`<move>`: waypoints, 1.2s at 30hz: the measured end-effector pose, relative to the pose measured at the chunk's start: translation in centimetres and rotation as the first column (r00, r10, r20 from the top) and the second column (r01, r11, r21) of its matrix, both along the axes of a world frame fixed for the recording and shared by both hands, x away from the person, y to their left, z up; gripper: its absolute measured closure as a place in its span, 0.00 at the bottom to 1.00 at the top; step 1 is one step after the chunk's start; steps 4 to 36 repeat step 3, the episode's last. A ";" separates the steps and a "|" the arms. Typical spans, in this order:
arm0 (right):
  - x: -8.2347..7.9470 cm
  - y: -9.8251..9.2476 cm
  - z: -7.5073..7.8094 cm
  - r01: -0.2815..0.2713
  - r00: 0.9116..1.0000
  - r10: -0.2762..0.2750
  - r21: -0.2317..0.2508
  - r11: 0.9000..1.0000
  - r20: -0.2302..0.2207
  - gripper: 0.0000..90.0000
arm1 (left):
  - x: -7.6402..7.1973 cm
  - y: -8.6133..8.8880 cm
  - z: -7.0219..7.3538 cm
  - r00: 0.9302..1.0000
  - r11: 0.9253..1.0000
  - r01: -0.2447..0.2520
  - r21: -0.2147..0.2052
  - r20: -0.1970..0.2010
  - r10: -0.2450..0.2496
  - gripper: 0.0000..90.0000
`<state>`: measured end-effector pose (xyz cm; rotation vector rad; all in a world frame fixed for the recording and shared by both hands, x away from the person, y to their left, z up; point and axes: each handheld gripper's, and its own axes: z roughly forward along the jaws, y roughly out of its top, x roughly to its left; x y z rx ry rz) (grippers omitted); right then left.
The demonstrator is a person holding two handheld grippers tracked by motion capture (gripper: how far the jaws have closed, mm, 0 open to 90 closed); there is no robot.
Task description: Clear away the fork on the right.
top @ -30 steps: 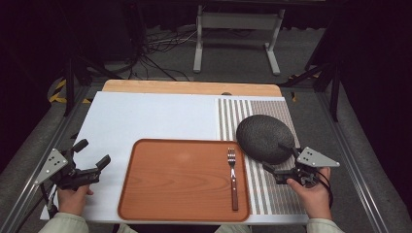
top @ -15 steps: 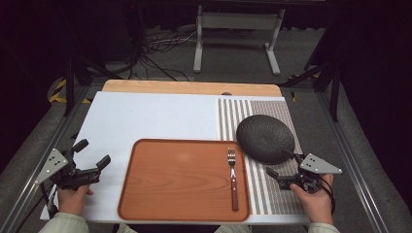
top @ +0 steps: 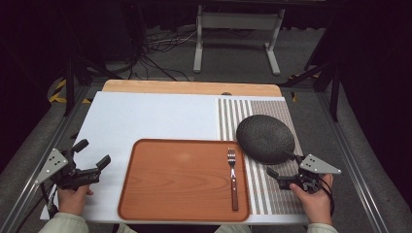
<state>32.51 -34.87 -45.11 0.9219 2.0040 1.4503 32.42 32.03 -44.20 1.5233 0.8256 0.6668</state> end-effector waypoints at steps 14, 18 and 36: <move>0.0 -0.1 0.1 0.003 1.000 -0.003 0.001 1.000 0.004 0.09 | 0.0 0.0 0.0 1.000 1.000 -0.001 0.000 0.001 0.001 0.01; 0.0 -0.1 0.1 0.003 1.000 -0.003 0.001 1.000 0.004 0.09 | 0.0 0.0 0.0 1.000 1.000 -0.001 0.000 0.001 0.001 0.01; 0.0 -0.1 0.1 0.003 1.000 -0.003 0.001 1.000 0.004 0.09 | 0.0 0.0 0.0 1.000 1.000 -0.001 0.000 0.001 0.001 0.01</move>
